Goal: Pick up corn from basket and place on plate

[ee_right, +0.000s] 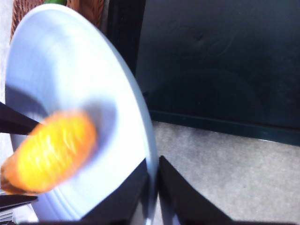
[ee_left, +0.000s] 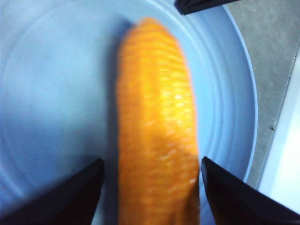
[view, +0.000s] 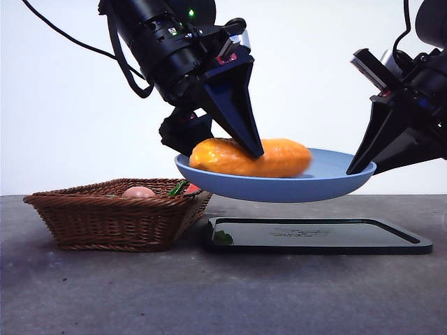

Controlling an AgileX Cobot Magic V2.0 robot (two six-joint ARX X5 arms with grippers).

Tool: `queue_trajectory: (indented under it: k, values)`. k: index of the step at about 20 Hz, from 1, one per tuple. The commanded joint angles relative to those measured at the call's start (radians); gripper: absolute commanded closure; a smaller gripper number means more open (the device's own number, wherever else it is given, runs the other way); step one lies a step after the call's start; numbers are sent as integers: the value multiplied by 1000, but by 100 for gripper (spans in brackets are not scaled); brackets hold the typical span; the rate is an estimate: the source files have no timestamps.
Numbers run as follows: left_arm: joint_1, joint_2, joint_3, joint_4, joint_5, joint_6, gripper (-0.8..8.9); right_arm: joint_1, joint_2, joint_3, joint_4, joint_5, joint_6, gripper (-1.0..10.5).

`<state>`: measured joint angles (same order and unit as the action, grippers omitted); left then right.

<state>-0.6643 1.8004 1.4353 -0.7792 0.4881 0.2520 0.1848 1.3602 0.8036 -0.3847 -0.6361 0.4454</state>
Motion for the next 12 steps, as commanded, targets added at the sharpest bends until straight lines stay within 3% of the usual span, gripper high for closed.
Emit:
queue_trajectory:
  k: [1,12]
  values:
    - [-10,28,30,-10,-2,-2,469,4,12,24,14,-19,-9,945]
    - [-3,17,321,-193,-2,-6,475,-32,20,24,27,-17,-10,945]
